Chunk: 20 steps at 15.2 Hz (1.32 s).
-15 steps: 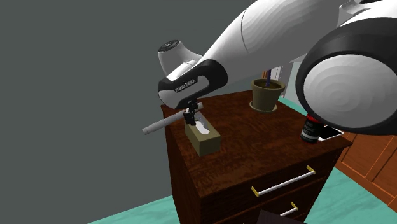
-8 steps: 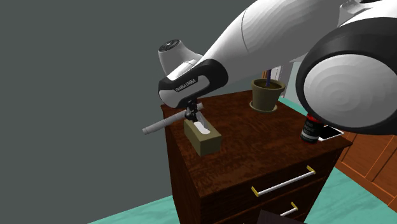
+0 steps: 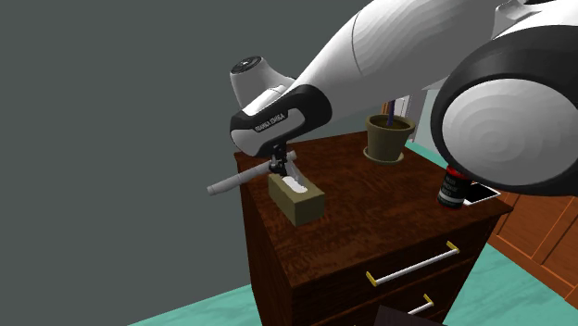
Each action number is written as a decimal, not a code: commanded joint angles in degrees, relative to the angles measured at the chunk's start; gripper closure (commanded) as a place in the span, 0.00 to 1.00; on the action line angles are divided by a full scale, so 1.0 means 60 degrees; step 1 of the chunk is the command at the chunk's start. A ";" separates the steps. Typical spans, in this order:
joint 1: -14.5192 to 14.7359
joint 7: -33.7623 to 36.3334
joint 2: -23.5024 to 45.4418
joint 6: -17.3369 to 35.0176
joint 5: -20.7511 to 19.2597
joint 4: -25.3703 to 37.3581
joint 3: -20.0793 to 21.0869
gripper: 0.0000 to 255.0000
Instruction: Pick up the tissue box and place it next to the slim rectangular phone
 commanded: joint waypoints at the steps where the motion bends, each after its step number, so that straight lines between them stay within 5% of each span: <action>1: 0.0020 -0.0009 -0.0036 -0.0088 -0.0004 -0.0028 0.0003 1.00; 20: 0.0039 -0.0652 -0.0693 -0.2084 0.0101 0.1423 -0.0029 1.00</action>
